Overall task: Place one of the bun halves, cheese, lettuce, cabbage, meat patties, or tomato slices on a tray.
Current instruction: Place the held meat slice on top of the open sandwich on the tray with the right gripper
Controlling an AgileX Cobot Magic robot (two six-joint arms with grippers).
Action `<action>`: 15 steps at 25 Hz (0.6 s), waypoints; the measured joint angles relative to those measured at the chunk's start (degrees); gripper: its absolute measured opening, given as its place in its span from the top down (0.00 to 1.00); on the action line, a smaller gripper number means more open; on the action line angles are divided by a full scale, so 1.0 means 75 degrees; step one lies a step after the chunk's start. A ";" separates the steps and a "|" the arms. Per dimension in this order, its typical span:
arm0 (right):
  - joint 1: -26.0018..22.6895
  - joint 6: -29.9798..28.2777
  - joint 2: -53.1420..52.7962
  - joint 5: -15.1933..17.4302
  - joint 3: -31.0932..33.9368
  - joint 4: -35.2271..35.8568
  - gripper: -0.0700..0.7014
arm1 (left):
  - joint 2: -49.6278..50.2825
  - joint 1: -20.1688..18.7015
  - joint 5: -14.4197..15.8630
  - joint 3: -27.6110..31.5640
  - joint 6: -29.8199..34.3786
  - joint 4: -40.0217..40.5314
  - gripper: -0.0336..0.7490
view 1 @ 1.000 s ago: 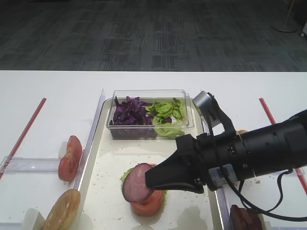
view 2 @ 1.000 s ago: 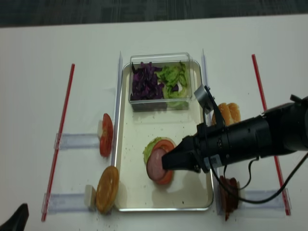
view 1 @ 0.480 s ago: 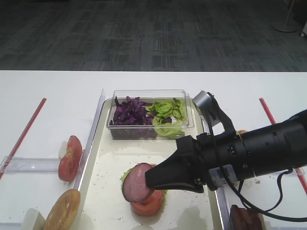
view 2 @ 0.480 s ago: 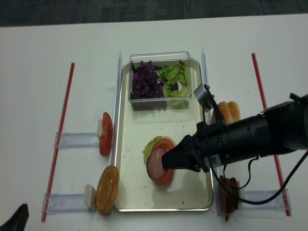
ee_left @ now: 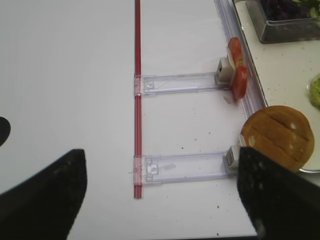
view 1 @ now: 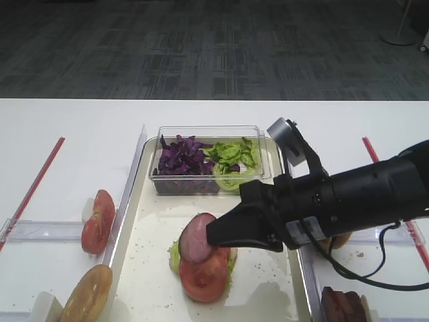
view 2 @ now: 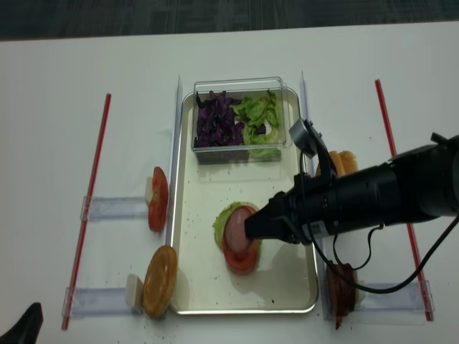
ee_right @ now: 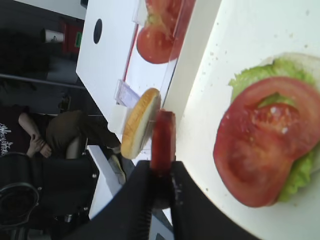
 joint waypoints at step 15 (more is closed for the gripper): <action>0.0000 0.0030 0.0973 0.0279 -0.0301 0.0022 0.75 | 0.0000 0.0000 0.0000 0.0000 0.0000 0.0000 0.24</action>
